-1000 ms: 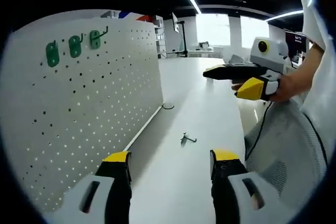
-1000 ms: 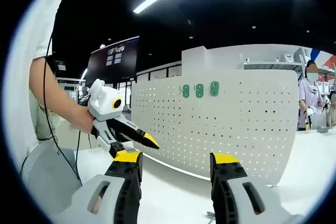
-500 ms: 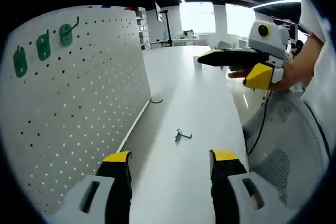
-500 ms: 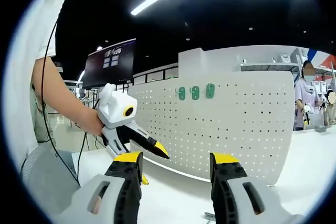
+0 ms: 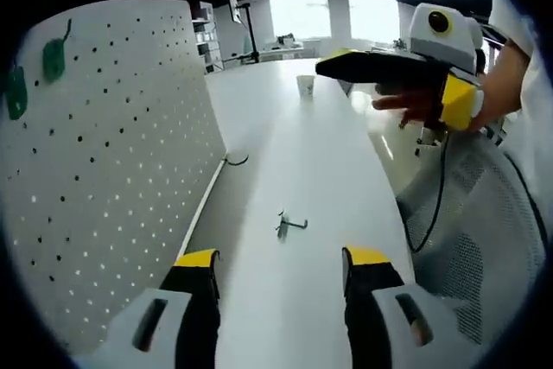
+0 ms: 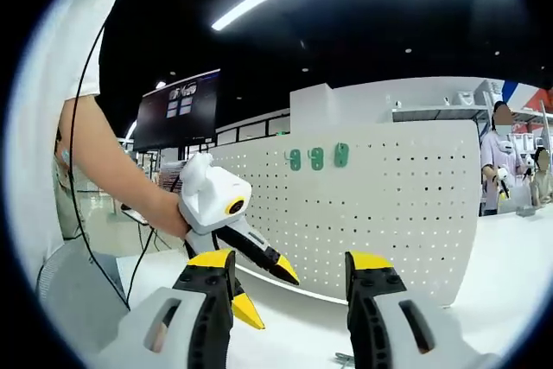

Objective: Insert the hook assembly into the mounting plate slot until the hook locks in place.

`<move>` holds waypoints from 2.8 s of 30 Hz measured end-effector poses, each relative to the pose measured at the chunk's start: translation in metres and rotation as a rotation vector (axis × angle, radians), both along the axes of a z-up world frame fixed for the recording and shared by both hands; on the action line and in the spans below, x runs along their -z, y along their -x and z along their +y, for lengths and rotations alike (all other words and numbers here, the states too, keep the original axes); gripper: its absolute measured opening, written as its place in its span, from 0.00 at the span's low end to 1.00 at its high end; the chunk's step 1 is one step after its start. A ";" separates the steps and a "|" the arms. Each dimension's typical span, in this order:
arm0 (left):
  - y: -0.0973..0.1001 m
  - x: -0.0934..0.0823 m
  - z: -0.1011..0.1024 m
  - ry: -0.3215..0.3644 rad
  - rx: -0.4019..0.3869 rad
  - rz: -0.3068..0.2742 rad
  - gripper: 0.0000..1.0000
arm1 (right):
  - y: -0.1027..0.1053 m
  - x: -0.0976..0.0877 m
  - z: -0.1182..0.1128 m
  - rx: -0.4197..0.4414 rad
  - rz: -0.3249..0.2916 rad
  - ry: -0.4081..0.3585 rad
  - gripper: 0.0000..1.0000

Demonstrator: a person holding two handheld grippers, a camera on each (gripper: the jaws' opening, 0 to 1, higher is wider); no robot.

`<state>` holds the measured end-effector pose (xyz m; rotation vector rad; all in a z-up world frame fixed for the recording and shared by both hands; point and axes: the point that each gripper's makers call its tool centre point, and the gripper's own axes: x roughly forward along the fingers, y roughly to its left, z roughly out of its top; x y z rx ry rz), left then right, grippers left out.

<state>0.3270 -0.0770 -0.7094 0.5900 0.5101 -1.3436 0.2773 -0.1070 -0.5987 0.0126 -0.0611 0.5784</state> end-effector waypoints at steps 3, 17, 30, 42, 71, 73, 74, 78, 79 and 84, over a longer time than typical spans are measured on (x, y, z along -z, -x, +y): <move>0.002 0.005 -0.007 -0.017 0.025 0.004 0.58 | 0.000 -0.001 0.000 0.002 -0.003 -0.002 0.50; -0.007 0.029 -0.038 -0.092 0.104 0.011 0.57 | 0.000 -0.003 0.000 -0.001 -0.004 -0.020 0.49; -0.012 0.052 -0.066 -0.141 0.160 0.034 0.55 | -0.002 -0.004 -0.007 0.024 -0.005 -0.033 0.49; -0.012 0.080 -0.071 -0.230 0.212 0.050 0.53 | -0.003 -0.004 -0.014 0.040 -0.003 -0.050 0.49; -0.014 0.121 -0.079 -0.345 0.251 0.097 0.43 | -0.005 -0.009 -0.024 0.066 -0.011 -0.096 0.49; -0.015 0.120 -0.081 -0.345 0.254 0.094 0.43 | -0.004 -0.010 -0.024 0.067 -0.012 -0.101 0.49; -0.015 0.120 -0.081 -0.345 0.255 0.094 0.42 | -0.004 -0.010 -0.024 0.068 -0.012 -0.101 0.49; -0.017 0.120 -0.082 -0.339 0.250 0.092 0.40 | -0.004 -0.011 -0.026 0.074 -0.015 -0.105 0.49; -0.016 0.120 -0.082 -0.340 0.252 0.089 0.39 | -0.004 -0.011 -0.026 0.076 -0.015 -0.105 0.49; -0.018 0.120 -0.083 -0.334 0.238 0.089 0.35 | -0.005 -0.008 -0.025 0.072 -0.005 -0.094 0.47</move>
